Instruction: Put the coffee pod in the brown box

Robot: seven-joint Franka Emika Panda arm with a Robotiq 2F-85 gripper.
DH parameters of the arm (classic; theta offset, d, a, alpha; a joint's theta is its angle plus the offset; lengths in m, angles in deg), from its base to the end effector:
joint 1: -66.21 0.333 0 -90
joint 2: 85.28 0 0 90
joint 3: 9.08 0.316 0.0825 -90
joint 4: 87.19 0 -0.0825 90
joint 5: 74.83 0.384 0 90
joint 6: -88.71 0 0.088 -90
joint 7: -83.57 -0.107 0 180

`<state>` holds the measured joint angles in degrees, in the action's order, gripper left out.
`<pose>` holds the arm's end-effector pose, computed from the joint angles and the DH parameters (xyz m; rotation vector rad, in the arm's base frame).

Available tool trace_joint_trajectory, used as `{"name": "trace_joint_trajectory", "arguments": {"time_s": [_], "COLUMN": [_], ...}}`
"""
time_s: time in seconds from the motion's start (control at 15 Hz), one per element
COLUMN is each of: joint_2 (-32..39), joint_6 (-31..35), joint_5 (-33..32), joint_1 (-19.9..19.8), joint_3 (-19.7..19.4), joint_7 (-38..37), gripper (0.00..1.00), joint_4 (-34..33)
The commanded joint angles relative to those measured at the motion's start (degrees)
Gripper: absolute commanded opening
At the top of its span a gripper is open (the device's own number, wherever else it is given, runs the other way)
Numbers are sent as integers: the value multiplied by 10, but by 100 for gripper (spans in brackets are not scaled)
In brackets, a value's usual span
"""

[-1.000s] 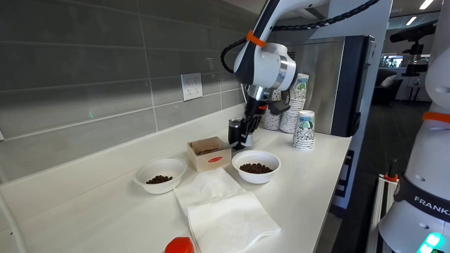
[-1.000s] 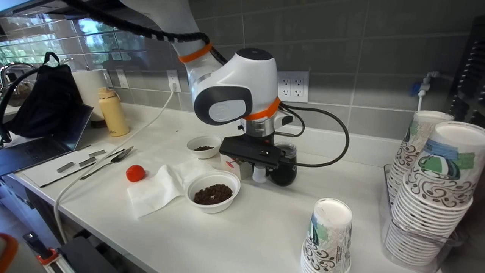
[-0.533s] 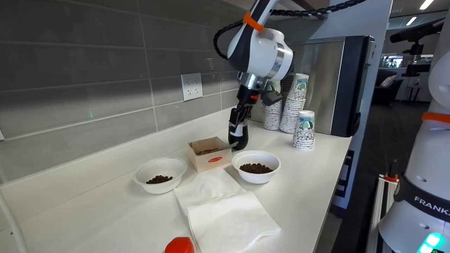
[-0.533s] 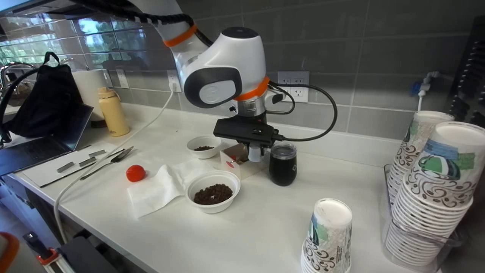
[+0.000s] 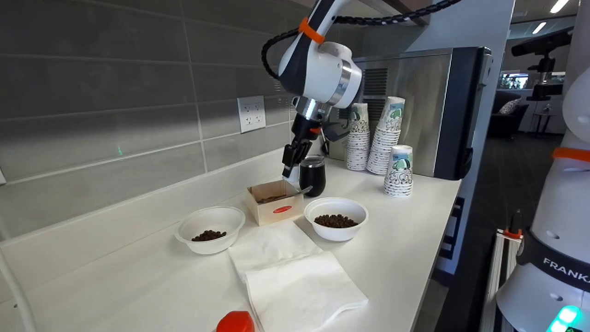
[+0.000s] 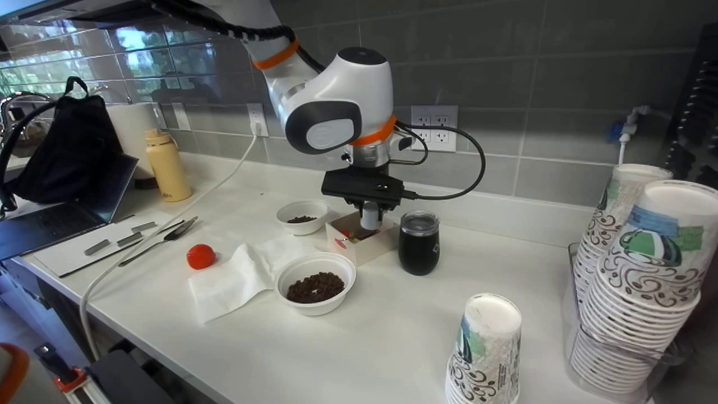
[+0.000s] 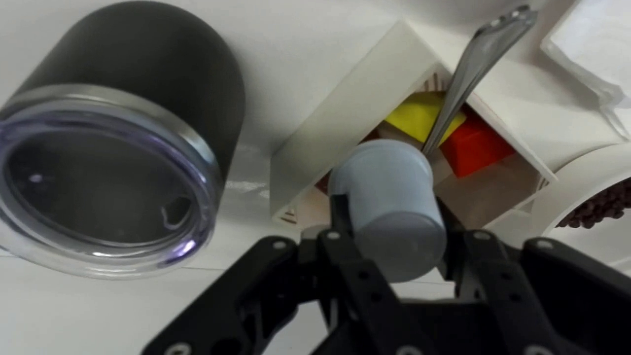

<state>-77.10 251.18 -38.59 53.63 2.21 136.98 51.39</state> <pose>0.5107 -0.0414 0.2740 -2.9100 -0.4745 -0.5427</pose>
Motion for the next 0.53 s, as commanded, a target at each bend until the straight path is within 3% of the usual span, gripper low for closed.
{"name": "trace_joint_trajectory", "arguments": {"time_s": [0.0,0.13,0.33,0.47], "joint_2": [43,54,65,66], "joint_6": [-16,-14,-9,-2], "joint_5": [12,23,28,21], "joint_1": [-4,-9,-15,-13], "joint_3": [10,19,26,23], "joint_7": [24,41,55,50], "gripper": [66,73,95,100], "joint_4": [-43,-52,-58,-54]}}
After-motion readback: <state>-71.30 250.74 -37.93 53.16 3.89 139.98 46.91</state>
